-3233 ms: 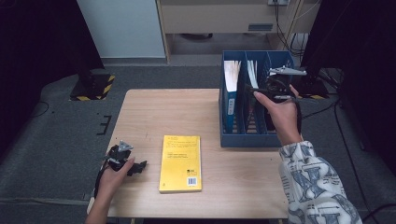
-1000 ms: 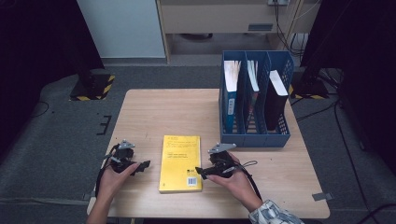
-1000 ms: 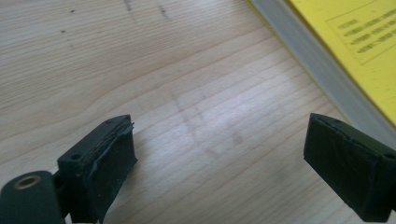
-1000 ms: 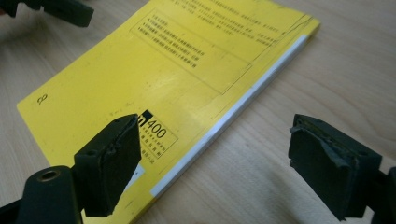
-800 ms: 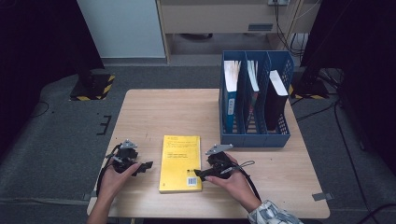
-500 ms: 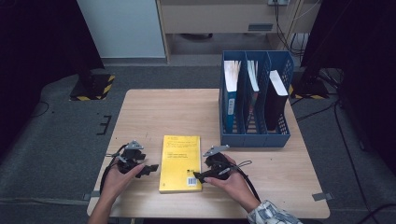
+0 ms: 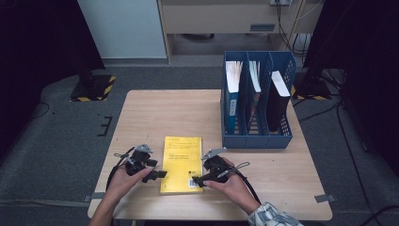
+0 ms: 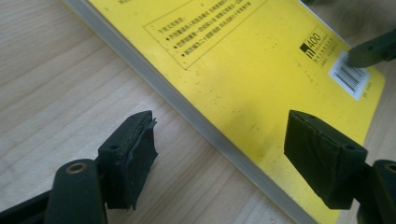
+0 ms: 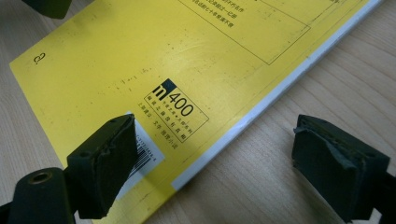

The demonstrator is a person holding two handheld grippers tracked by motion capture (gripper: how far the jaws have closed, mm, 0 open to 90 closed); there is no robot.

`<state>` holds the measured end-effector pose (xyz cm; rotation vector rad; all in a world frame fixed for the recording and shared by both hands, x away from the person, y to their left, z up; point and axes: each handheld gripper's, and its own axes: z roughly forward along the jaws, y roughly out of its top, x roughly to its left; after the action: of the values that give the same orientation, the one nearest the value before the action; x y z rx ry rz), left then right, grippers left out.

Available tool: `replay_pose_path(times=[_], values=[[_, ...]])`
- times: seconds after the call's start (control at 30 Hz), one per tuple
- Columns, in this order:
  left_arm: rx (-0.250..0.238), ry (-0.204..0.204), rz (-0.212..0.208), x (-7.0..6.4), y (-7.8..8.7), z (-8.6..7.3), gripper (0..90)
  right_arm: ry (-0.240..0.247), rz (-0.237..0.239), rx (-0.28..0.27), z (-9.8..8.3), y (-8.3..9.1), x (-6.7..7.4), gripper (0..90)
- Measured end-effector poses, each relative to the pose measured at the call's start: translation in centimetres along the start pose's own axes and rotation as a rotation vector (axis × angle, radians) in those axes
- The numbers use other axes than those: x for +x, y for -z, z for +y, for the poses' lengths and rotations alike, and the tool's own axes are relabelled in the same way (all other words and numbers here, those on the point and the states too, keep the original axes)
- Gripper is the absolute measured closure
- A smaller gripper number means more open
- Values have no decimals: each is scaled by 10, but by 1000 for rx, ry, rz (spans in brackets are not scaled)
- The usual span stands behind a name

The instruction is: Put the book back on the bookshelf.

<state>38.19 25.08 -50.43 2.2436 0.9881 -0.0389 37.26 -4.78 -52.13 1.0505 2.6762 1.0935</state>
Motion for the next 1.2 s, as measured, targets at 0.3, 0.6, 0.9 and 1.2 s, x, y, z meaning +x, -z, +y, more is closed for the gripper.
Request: replay_pose_path(times=[0.3, 0.6, 0.9, 1.2], values=[[54, 15, -56, 5, -8, 7, 297, -8, 28, 8, 3, -4, -1, 150], [102, 9, -64, 4, -14, 15, 340, 3, 40, 19, 8, -8, -1, 145], [85, 15, -56, 5, -14, 14, 347, 1, 36, 6, 8, -11, 1, 127], [-9, 92, 28, 21, -16, 24, 188, 4, 31, -16, 6, -11, 1, 120]])
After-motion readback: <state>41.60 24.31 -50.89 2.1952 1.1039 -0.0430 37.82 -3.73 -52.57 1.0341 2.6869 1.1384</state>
